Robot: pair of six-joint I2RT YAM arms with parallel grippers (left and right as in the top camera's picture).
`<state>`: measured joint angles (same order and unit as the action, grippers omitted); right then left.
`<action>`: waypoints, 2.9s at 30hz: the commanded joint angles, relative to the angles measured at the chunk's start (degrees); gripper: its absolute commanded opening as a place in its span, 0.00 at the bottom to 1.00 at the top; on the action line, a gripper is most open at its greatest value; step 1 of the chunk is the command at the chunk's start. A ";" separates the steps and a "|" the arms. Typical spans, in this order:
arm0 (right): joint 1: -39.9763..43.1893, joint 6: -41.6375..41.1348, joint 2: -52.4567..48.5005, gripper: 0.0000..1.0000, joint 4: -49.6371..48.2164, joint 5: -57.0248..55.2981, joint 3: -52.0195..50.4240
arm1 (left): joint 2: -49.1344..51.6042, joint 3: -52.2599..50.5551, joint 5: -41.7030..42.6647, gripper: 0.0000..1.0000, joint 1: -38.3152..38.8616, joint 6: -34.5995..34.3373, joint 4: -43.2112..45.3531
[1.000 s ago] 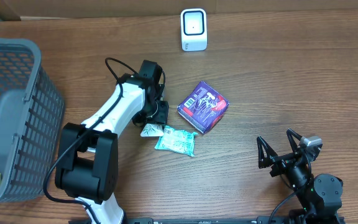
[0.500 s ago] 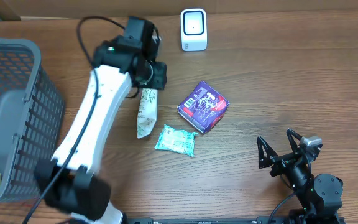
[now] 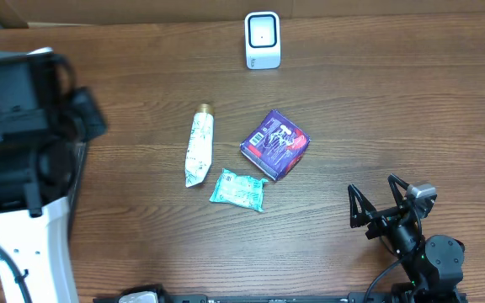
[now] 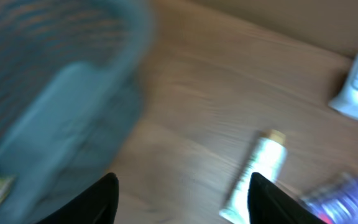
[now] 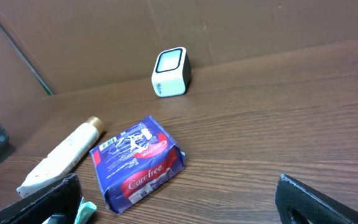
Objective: Scan the item barcode
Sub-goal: 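Move the left gripper back into the basket toward the yellow bag, then grasp the yellow Pokka green tea pouch in the basket with left gripper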
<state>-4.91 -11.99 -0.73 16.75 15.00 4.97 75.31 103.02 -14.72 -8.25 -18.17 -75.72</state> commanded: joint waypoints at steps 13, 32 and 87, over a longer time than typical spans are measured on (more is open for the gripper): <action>-0.28 0.07 0.55 1.00 1.40 0.09 0.66 | 8.72 0.26 -3.19 0.90 -30.32 -12.68 2.75; -0.28 0.07 0.55 1.00 1.40 0.09 0.66 | 25.27 -0.31 -12.92 0.88 -34.34 -12.96 -2.49; -0.28 0.07 0.55 1.00 1.40 0.09 0.66 | 30.73 -30.36 -15.67 0.25 -50.97 6.40 42.10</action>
<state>-4.91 -11.99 -0.73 16.73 15.00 4.97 106.17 72.55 -29.67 -58.87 -11.99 -33.80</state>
